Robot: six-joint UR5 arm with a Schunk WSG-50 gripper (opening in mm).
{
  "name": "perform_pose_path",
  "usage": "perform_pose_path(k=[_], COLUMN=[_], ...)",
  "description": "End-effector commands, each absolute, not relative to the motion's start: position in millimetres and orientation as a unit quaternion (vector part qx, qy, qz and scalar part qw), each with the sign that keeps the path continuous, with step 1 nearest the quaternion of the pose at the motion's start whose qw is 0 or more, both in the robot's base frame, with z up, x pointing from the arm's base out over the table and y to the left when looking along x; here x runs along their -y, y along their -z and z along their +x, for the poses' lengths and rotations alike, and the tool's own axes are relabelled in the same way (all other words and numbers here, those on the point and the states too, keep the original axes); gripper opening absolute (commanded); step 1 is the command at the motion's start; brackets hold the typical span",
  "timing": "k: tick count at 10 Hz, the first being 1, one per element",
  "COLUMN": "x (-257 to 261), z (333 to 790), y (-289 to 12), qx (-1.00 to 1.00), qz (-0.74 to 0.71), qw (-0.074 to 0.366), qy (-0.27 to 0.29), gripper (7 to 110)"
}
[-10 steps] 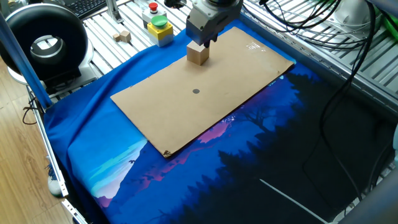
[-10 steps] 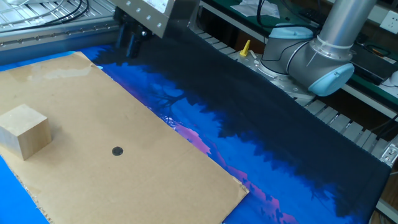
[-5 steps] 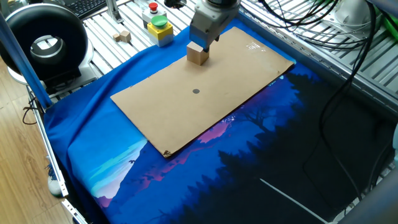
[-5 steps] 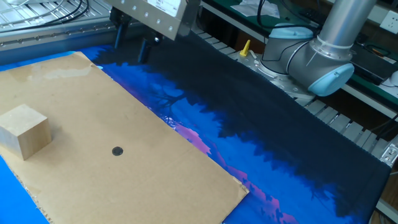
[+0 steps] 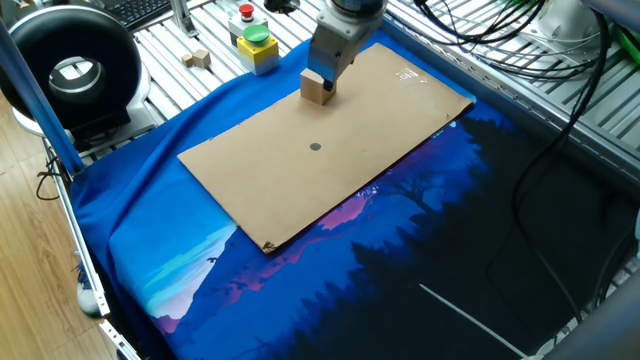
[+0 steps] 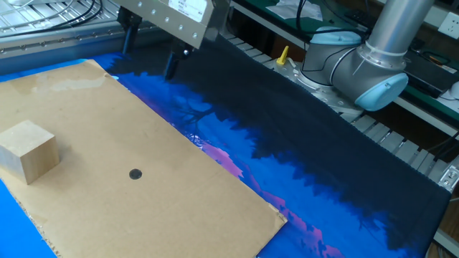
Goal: Grab the block and place it at the designated location
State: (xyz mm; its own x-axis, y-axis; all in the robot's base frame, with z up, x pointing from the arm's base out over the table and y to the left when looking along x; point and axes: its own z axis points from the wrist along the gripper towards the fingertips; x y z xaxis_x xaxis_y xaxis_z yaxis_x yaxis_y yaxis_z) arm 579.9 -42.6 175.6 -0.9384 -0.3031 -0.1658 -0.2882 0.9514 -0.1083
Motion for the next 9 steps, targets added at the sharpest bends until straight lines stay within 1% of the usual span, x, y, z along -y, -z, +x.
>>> perform_pose_path(k=[1,6,9], x=[50.6,40.7,38.1], z=[583.9,573.0,571.5], y=[-166.3,-168.1,-167.9], qx=[-0.982,-0.987,-0.989], qz=[-0.145,-0.127,-0.12], qw=[0.109,0.093,0.09], qy=[0.04,0.014,0.008], gripper=[66,66,66])
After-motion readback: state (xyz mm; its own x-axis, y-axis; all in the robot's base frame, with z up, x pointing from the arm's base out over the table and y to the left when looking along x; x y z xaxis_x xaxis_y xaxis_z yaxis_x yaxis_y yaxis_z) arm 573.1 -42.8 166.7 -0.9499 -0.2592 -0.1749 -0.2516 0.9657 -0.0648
